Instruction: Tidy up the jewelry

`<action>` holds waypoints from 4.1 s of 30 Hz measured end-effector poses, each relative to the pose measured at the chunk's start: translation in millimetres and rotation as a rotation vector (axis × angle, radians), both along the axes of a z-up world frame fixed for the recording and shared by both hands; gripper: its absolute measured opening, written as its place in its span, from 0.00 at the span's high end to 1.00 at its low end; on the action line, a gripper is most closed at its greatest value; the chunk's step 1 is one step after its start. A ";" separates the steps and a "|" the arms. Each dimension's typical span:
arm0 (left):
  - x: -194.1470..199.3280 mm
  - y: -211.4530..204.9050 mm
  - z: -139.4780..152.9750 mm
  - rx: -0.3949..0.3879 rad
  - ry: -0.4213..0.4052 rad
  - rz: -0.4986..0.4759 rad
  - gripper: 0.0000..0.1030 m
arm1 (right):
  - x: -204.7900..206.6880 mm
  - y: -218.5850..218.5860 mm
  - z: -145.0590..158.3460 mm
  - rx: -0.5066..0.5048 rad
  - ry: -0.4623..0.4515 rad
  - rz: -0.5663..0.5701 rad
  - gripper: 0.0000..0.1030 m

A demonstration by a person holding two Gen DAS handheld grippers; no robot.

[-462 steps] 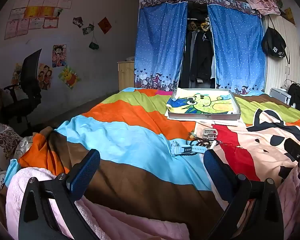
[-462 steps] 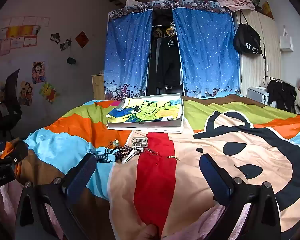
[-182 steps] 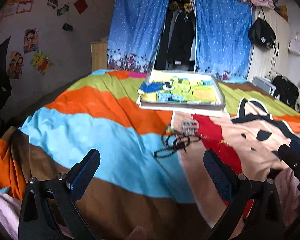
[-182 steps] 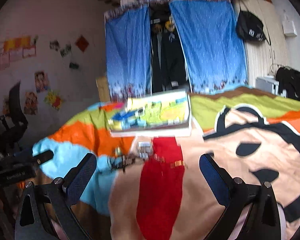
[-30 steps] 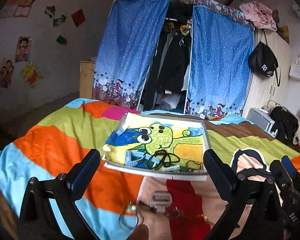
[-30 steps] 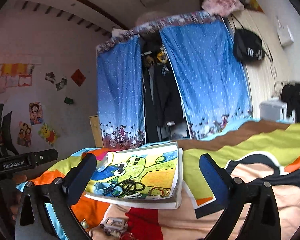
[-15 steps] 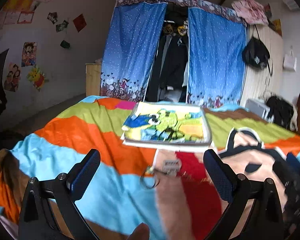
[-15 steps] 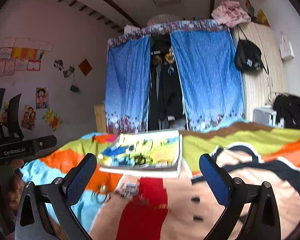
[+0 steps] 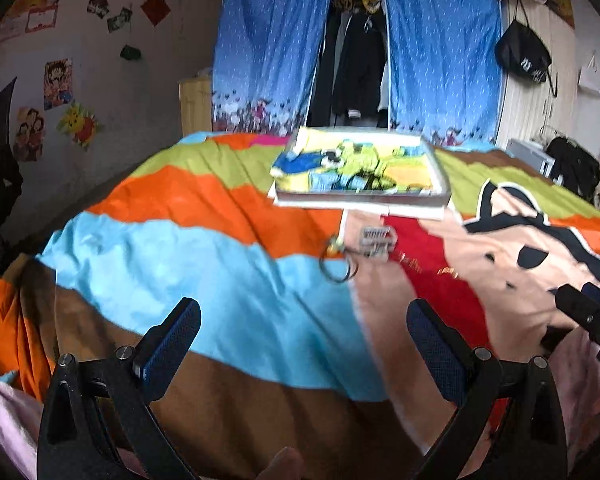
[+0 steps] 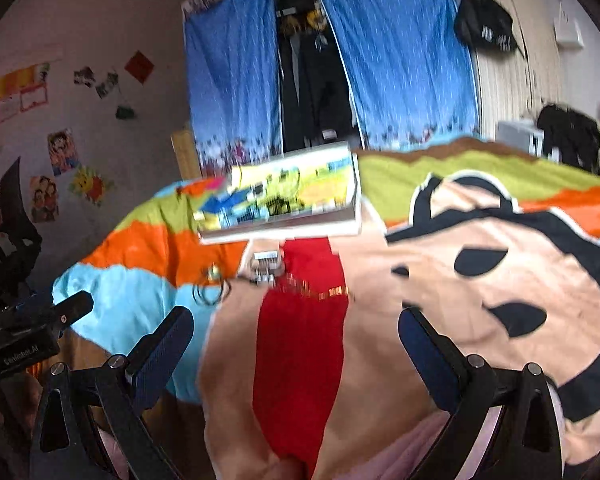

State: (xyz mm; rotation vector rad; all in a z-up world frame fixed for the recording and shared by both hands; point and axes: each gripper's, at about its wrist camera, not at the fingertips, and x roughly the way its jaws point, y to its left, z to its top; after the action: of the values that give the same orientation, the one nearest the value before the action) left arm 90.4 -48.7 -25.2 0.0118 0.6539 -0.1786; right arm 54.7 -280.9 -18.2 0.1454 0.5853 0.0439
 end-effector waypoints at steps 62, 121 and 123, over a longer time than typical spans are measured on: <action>212.4 -29.2 -109.7 0.052 0.285 -0.115 0.71 | 229.9 -38.8 -149.2 0.099 0.539 0.132 0.64; 349.4 -124.3 -0.2 -0.162 0.006 -0.207 1.00 | 312.3 -67.3 3.5 0.128 -0.251 0.148 0.88; 366.1 -130.6 -9.5 -0.169 0.030 -0.213 1.00 | 332.5 -73.1 -8.3 0.136 -0.225 0.144 0.88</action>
State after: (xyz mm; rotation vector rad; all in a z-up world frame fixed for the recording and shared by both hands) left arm 456.4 -179.3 -34.7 -0.0840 0.6654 -0.4396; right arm 387.1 -354.0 -26.5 0.2269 0.3671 0.2372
